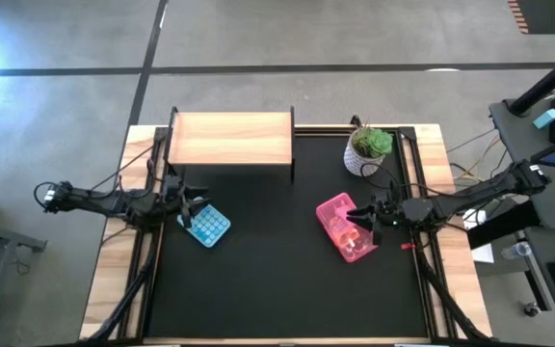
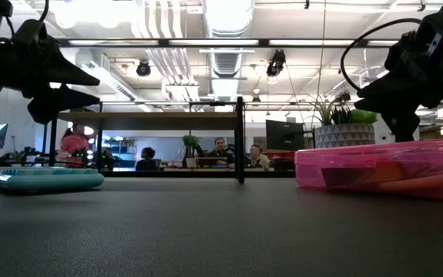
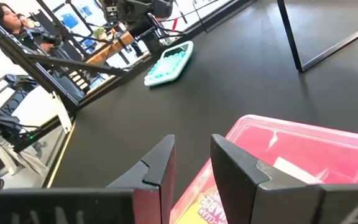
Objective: Pack school essentials
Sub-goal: Return to Home Position
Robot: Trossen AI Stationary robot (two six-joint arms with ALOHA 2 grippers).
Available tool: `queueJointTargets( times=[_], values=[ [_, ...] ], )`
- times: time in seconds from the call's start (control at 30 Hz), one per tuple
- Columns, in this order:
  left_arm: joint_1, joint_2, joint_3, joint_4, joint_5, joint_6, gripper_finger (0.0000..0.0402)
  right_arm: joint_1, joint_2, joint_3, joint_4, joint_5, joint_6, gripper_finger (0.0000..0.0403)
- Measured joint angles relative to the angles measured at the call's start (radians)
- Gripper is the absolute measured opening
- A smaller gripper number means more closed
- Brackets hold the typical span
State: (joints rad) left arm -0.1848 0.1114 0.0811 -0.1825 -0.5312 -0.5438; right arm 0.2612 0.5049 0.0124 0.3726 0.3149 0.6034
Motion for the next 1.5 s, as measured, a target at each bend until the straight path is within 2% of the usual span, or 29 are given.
queueJointTargets(
  times=[0.97,1.5],
  values=[
    [0.000,0.124,-0.003,-0.003,0.002,0.000,0.0212,0.000,0.002,-0.002,-0.024,0.000,0.025,0.0100],
    [0.000,0.176,-0.003,-0.004,0.002,0.000,0.0212,0.000,0.002,-0.002,-0.024,0.000,0.025,0.0088]
  ],
)
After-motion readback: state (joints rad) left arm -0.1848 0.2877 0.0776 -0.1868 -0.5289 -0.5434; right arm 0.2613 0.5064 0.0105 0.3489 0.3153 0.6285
